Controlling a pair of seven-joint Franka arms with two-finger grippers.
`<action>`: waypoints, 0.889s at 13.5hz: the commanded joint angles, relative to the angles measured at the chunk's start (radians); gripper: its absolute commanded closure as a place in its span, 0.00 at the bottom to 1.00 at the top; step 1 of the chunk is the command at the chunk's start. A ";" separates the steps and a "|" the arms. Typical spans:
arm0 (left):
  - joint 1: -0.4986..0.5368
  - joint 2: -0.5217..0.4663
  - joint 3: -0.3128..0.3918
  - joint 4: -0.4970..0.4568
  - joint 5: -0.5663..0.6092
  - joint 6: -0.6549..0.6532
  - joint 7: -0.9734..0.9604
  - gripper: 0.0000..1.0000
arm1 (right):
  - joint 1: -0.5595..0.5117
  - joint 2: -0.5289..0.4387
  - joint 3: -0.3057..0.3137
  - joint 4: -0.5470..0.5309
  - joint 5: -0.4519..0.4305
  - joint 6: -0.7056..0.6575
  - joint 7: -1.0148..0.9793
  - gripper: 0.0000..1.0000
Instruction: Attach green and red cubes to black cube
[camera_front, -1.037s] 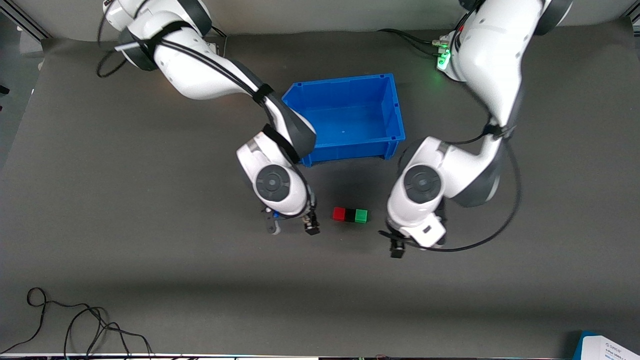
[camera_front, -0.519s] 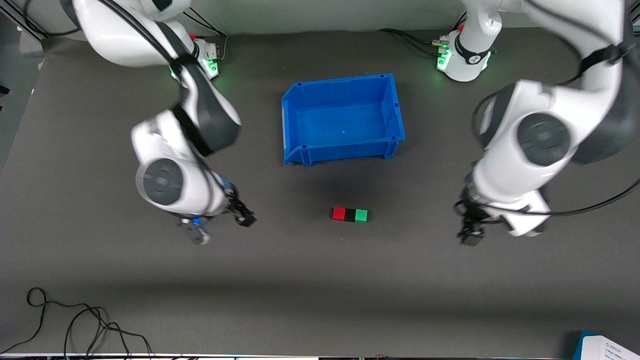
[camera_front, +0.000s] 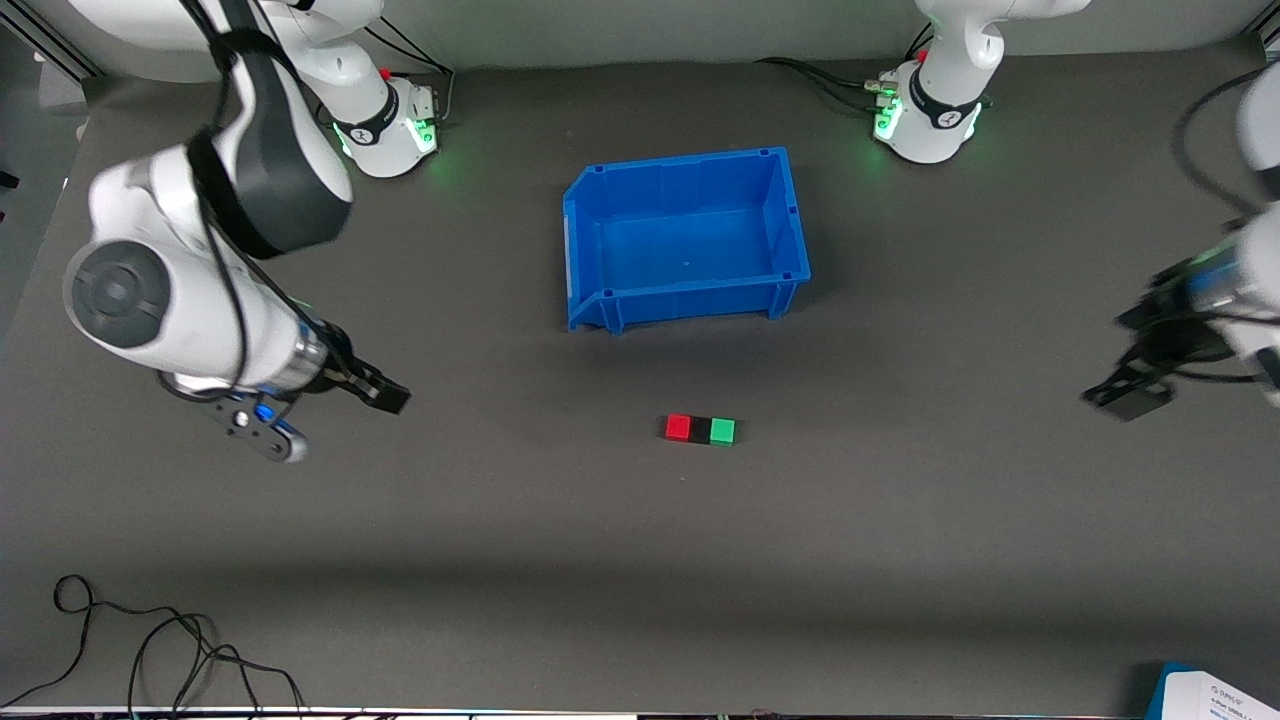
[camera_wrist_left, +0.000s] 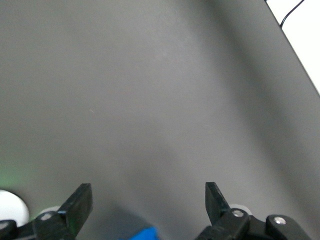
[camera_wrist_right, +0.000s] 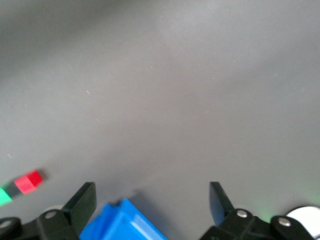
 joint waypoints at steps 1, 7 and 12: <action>0.066 -0.052 -0.010 -0.036 -0.014 -0.048 0.211 0.00 | 0.003 -0.143 -0.053 -0.134 -0.010 0.005 -0.248 0.00; 0.175 -0.094 -0.007 -0.029 -0.009 -0.153 0.673 0.00 | -0.254 -0.304 0.060 -0.203 -0.016 -0.041 -0.571 0.00; 0.166 -0.092 -0.016 -0.027 -0.014 -0.150 0.712 0.00 | -0.304 -0.358 0.103 -0.210 -0.112 -0.046 -0.658 0.00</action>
